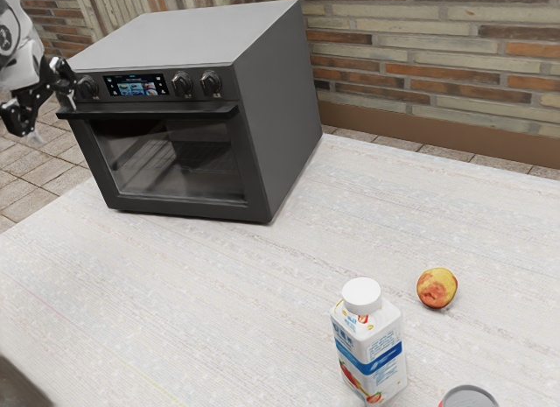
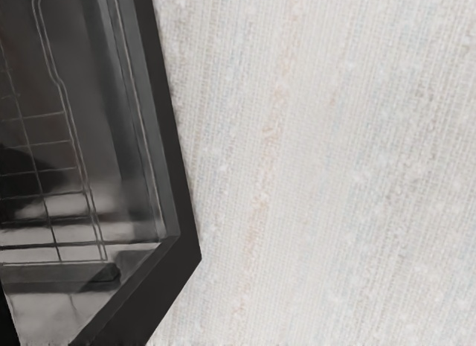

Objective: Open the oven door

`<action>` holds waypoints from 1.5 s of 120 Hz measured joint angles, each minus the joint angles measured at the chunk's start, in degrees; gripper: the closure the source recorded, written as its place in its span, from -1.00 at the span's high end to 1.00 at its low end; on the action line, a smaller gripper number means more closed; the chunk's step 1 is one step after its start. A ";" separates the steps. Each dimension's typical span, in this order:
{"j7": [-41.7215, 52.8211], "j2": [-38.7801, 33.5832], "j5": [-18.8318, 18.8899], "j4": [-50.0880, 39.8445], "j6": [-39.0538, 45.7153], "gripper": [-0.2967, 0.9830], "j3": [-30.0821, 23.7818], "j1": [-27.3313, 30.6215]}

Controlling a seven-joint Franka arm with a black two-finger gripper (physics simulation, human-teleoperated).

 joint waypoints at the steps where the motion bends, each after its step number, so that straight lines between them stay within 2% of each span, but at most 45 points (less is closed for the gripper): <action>1: -0.03 0.14 0.00 0.20 0.05 0.53 -0.18 0.19; 86: -2.13 3.45 -0.43 0.22 12.41 0.56 -1.48 1.17; 118: -2.54 3.33 -0.25 -3.60 16.51 0.53 -1.35 0.27; 143: -2.78 -1.55 1.68 -12.76 20.62 0.53 -0.82 -1.96; 180: -9.49 -1.46 2.37 -12.35 23.62 0.53 -1.26 -1.91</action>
